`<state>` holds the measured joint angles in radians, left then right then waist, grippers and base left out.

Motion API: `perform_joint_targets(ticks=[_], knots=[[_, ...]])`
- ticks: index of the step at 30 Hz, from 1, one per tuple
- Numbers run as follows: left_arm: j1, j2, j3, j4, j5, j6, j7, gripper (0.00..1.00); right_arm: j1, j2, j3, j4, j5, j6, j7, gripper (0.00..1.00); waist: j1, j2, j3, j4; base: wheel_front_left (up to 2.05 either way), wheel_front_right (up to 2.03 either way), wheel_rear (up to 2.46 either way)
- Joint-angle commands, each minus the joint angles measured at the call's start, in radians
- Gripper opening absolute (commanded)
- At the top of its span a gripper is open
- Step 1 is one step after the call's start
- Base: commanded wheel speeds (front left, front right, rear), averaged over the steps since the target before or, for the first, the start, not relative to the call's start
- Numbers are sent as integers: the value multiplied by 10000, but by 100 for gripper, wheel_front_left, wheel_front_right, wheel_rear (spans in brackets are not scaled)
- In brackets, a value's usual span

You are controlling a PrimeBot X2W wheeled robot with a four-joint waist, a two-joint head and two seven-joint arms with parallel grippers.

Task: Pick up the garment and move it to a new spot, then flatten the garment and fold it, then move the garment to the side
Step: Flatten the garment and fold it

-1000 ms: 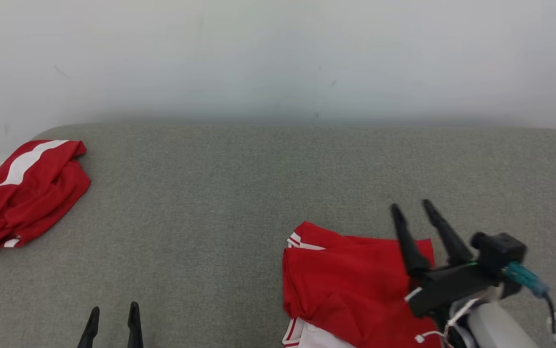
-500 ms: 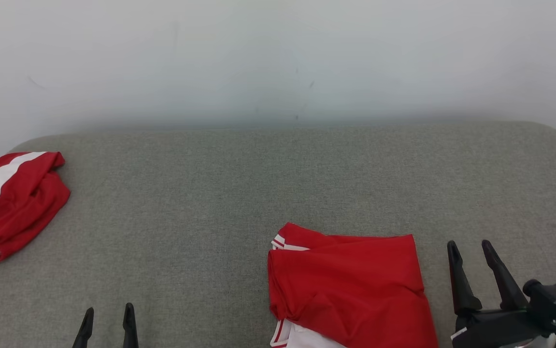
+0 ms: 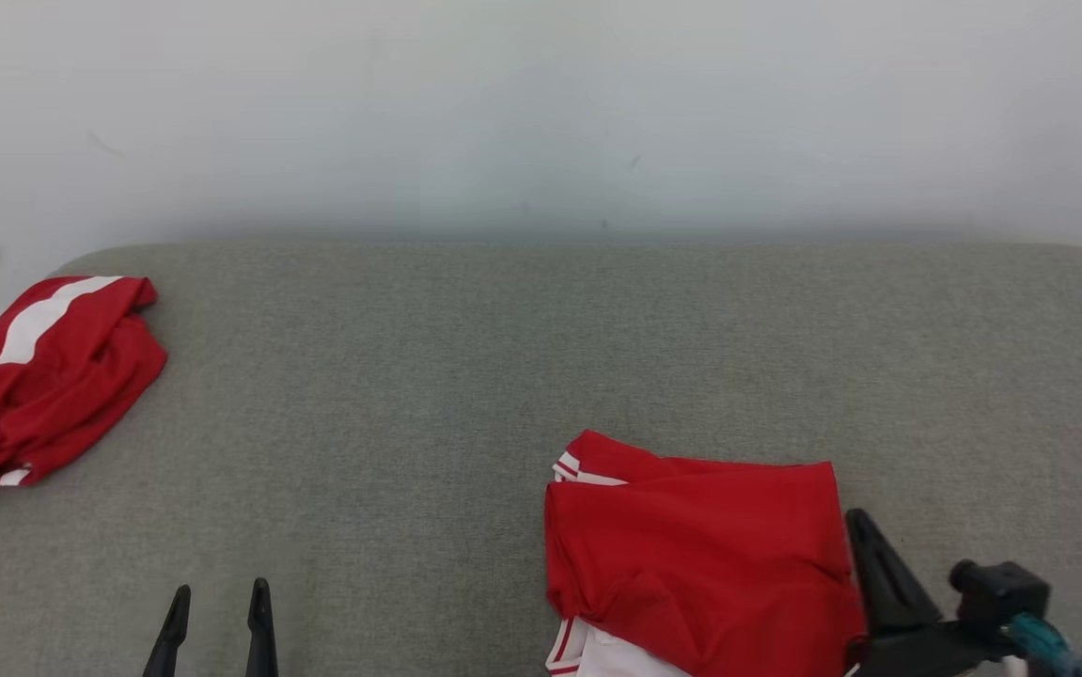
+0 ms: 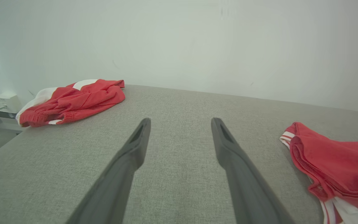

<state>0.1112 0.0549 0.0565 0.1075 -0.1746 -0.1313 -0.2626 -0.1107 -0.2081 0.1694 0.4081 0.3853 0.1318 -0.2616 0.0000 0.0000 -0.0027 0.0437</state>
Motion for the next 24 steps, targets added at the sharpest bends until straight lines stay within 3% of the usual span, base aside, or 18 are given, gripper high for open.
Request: perform_joint_targets(ticks=[1, 13, 24], knots=[[-100, 44, -28, -33, 10, 17, -31, 100, -120, -3, 226, 250, 1, -25, -42, 0, 0, 0, 18, 168, 0, 0, 0], [-239, 61, -97, 98, -33, 17, -31, 100, -769, 623, 2525, 2692, 150, -25, -25, 0, 0, 0, 48, 924, 0, 0, 0], [-252, 67, 9, 175, -116, 17, -31, 100, -903, 1454, 4090, 2823, 590, -25, -25, 0, 0, 0, 67, 1043, 0, 0, 0]])
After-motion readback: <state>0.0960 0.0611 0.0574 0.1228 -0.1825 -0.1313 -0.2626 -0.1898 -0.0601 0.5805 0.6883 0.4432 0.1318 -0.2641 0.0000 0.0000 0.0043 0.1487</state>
